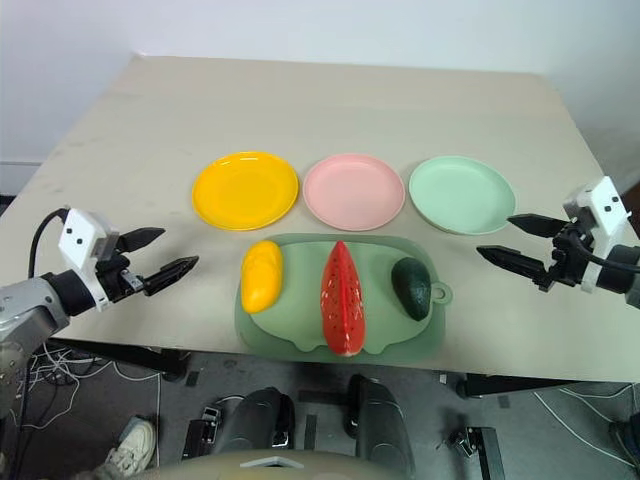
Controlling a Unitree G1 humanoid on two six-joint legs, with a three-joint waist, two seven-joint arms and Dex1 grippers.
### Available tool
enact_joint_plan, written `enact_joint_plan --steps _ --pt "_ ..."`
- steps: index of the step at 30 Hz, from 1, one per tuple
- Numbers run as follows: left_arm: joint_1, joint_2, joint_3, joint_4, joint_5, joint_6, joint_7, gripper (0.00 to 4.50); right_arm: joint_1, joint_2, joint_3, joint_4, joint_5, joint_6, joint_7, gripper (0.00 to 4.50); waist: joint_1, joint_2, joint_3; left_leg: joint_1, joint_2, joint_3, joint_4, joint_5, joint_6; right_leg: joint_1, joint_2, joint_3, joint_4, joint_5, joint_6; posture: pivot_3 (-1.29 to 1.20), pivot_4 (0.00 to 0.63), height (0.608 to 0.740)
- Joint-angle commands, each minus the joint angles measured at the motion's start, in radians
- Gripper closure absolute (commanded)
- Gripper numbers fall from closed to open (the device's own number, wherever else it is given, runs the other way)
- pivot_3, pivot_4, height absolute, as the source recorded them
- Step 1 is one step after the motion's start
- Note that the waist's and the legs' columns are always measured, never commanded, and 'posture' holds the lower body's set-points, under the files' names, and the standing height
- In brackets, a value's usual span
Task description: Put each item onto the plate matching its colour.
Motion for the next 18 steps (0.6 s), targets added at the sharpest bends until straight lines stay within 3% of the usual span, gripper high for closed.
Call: enact_joint_plan --steps 1,9,18 --pt "-0.003 -0.008 0.022 -0.01 -0.004 -0.024 0.006 0.02 -0.051 -0.037 -0.001 0.006 -0.004 -0.007 0.011 0.0 0.001 0.0 0.0 0.0 0.0 0.0 0.0 0.0 0.0 0.0 0.0 0.0 0.0 0.0 0.0 0.0 0.15 0.74" --pt "0.006 -0.018 0.036 -0.033 -0.025 -0.018 0.013 0.02 -0.061 -0.032 0.002 -0.008 -0.011 0.002 0.008 0.0 0.004 0.0 0.0 -0.001 0.0 0.0 0.0 0.0 0.0 0.0 -0.001 0.0 0.0 0.0 0.0 0.0 0.15 0.74" --pt "-0.04 0.035 0.047 0.039 -0.024 -0.029 -0.039 0.02 -0.003 -0.022 -0.069 -0.148 0.04 0.081 -0.025 0.0 0.004 0.0 0.0 -0.001 0.0 0.0 0.0 0.0 0.0 0.0 0.0 0.0 0.0 0.0 0.0 0.0 0.15 0.74"
